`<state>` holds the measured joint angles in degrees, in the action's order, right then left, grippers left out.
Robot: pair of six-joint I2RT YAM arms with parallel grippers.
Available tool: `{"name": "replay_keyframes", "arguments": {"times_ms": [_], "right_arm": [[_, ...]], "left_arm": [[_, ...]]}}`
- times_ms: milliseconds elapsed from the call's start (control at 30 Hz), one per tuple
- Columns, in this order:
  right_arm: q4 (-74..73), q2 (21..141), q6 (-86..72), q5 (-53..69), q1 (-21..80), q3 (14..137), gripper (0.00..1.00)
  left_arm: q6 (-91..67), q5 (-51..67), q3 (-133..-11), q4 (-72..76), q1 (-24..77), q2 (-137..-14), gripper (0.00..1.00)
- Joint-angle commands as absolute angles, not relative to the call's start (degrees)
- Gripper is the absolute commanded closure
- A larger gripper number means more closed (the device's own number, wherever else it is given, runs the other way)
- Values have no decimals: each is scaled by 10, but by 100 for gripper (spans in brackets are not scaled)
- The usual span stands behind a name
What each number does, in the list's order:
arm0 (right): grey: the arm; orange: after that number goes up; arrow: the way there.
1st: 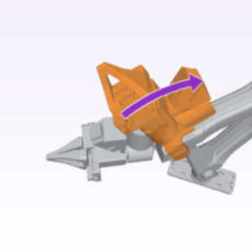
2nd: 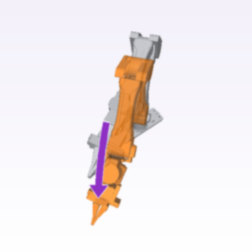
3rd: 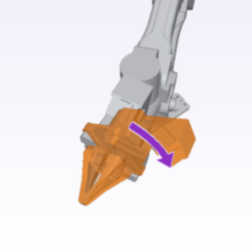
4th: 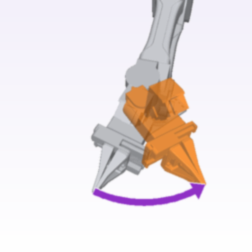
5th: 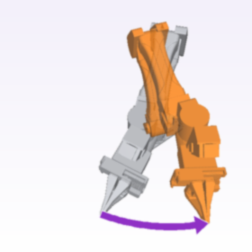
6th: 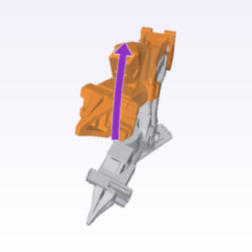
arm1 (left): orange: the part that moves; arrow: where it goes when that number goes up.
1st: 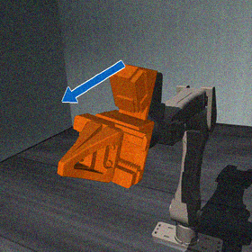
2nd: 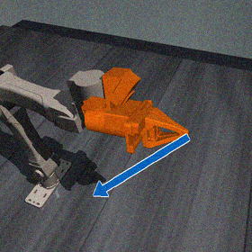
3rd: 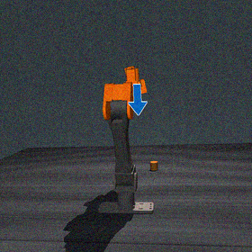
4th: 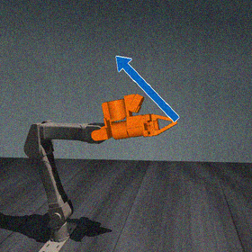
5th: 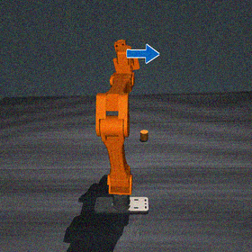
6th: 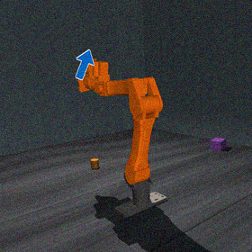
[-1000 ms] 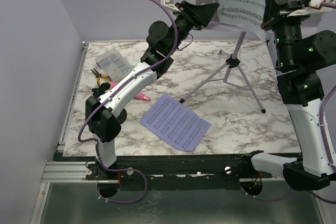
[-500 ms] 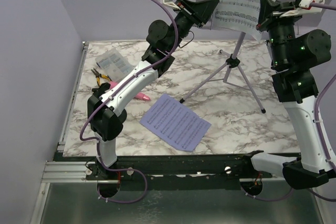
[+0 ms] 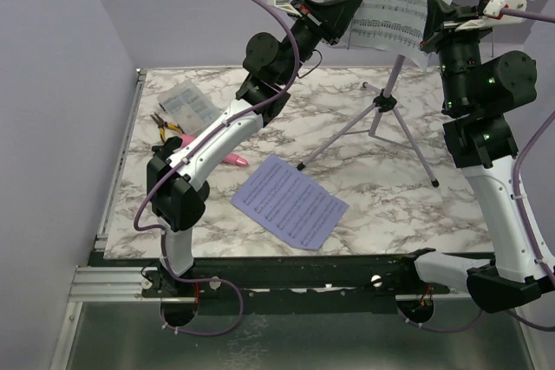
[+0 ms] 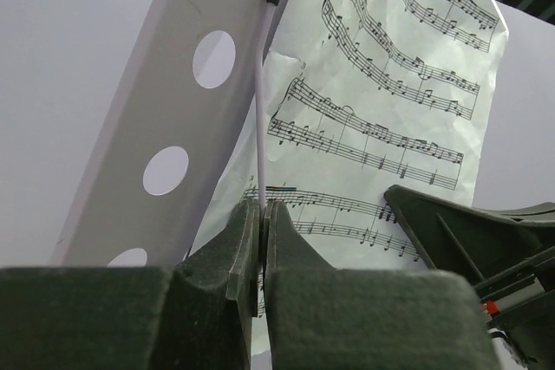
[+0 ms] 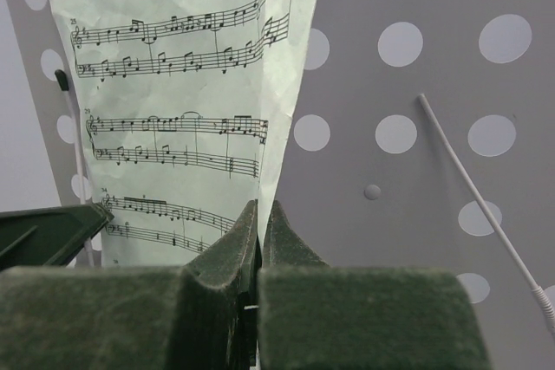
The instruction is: Set up the instrument practice props
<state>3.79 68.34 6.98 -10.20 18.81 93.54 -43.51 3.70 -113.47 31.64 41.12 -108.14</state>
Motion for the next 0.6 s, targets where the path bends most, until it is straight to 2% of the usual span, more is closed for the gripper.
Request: {"name": "replay_keyframes", "arguments": {"times_ms": [0,567], "right_arm": [[69,679,83,-123,191,926,99],[94,691,90,-104,191,918,99]], "left_arm": [[-403,67,-1149,346,417,-1088,100],[-363,118,-1094,466,425,-1073,100]]}}
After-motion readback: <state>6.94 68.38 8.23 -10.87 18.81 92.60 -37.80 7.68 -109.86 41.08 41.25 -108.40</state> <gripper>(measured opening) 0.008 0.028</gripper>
